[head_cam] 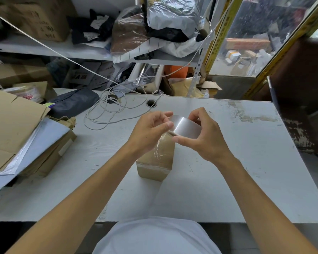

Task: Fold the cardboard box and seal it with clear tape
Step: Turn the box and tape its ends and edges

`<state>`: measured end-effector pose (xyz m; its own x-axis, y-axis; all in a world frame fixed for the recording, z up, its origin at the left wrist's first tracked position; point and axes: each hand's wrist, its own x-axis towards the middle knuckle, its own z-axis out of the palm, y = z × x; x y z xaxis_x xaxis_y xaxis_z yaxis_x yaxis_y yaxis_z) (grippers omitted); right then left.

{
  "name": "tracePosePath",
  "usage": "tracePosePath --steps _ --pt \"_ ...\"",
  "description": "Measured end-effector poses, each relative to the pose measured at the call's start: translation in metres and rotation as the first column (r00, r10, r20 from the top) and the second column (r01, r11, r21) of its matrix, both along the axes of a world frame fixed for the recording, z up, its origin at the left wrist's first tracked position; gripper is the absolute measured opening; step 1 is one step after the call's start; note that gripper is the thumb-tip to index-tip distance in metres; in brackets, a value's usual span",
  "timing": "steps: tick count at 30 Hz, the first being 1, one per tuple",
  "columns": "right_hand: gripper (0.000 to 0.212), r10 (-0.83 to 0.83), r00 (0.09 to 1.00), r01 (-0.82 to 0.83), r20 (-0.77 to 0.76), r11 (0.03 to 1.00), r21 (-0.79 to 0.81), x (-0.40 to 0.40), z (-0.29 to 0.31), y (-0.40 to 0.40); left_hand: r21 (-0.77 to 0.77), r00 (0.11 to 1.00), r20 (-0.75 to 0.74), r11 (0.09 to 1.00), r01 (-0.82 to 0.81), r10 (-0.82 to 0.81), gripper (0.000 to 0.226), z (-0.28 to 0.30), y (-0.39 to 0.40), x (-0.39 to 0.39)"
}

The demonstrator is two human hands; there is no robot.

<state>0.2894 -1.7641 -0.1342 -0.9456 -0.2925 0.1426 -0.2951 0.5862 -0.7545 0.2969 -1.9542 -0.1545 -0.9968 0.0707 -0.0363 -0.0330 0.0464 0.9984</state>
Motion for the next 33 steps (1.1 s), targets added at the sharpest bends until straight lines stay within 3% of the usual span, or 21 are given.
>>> tracePosePath --steps 2,4,5,8,10,13,16,19,23,25,27,29,33 --pt "0.046 0.094 0.986 -0.065 0.137 0.978 -0.200 -0.002 0.002 0.004 0.040 1.000 0.001 0.999 -0.011 0.011 0.010 -0.001 -0.003 -0.002" --pt "0.020 0.188 0.965 -0.114 0.185 0.929 -0.352 -0.004 0.000 0.007 0.073 1.000 -0.007 0.997 -0.011 0.011 0.010 -0.001 -0.006 -0.004" --pt "0.012 0.192 0.967 -0.119 0.166 0.922 -0.368 -0.005 -0.001 0.009 0.079 1.000 -0.012 0.997 -0.004 0.005 0.010 0.000 -0.008 -0.005" --pt "0.013 0.131 0.974 -0.065 0.183 0.943 -0.327 -0.012 -0.010 0.015 0.108 0.999 -0.016 0.993 0.046 -0.044 0.010 0.000 -0.010 -0.005" --pt "0.020 0.164 0.932 -0.051 0.323 0.942 -0.331 -0.015 -0.016 0.016 0.117 0.997 -0.015 0.990 0.076 -0.075 0.011 -0.001 -0.007 -0.003" --pt "0.045 0.299 0.786 -0.022 0.541 0.888 -0.459 -0.014 -0.022 0.014 0.163 0.995 -0.029 0.982 0.094 -0.091 0.012 -0.002 -0.001 0.001" --pt "0.070 0.446 0.653 -0.060 0.612 0.836 -0.545 -0.014 -0.024 0.011 0.204 0.990 -0.084 0.970 0.132 -0.117 0.009 -0.002 0.002 0.003" --pt "0.076 0.576 0.557 -0.040 0.598 0.738 -0.674 -0.013 -0.025 0.007 0.176 0.980 -0.138 0.970 0.170 -0.147 0.009 0.000 0.005 0.005" --pt "0.081 0.523 0.666 0.014 0.533 0.705 -0.709 -0.015 -0.028 0.007 0.191 0.979 -0.148 0.967 0.166 -0.139 0.008 0.000 0.002 0.004" --pt "0.072 0.412 0.769 0.007 0.489 0.759 -0.651 -0.017 -0.022 0.012 0.140 0.987 -0.132 0.984 0.110 -0.092 0.018 0.000 -0.003 0.003" --pt "0.059 0.308 0.857 -0.044 0.412 0.842 -0.538 -0.018 -0.011 0.017 -0.012 0.991 -0.131 1.000 0.024 -0.026 0.029 -0.001 -0.006 0.003" --pt "0.055 0.280 0.896 -0.095 0.344 0.878 -0.468 -0.016 0.000 0.019 -0.121 0.994 -0.104 0.992 -0.043 0.031 0.034 -0.001 -0.007 0.003" --pt "0.050 0.219 0.938 -0.100 0.270 0.913 -0.395 -0.011 0.009 0.020 -0.051 1.000 0.010 0.998 -0.024 0.024 0.022 0.005 -0.006 0.004"
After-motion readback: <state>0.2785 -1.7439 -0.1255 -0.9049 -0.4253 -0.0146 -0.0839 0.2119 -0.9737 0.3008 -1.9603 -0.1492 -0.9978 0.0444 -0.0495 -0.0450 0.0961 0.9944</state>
